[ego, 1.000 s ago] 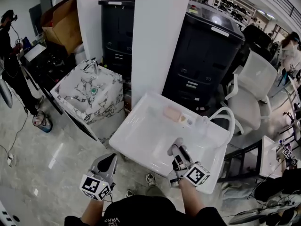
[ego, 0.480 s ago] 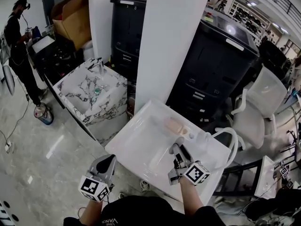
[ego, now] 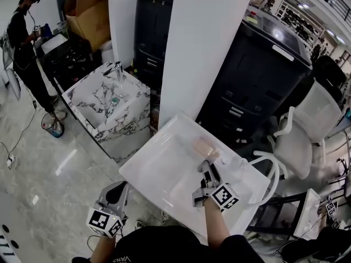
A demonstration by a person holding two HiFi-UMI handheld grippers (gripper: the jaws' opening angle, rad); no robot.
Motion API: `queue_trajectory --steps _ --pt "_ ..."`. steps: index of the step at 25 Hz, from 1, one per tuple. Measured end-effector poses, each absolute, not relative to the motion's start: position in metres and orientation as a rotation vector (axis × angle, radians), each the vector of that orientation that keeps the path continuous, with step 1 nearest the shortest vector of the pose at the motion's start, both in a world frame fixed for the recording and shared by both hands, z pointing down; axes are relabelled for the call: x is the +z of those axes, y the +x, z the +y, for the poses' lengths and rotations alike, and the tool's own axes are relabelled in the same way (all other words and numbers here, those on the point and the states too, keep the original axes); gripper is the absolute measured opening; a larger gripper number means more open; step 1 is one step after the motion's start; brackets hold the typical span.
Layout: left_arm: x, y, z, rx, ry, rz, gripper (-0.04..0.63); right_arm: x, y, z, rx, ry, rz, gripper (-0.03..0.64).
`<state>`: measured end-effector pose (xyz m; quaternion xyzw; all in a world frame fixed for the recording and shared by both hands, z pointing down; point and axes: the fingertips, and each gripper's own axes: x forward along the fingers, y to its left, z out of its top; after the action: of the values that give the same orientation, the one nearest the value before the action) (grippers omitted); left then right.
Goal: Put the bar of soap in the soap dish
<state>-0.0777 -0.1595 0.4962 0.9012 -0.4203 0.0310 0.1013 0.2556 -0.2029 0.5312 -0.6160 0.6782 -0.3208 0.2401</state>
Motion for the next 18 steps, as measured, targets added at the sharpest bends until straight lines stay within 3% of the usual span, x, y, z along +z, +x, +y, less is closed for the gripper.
queue_trajectory --steps 18 --pt "0.502 -0.083 -0.154 0.183 2.613 -1.279 0.054 0.576 0.291 -0.249 -0.871 -1.905 1.954 0.181"
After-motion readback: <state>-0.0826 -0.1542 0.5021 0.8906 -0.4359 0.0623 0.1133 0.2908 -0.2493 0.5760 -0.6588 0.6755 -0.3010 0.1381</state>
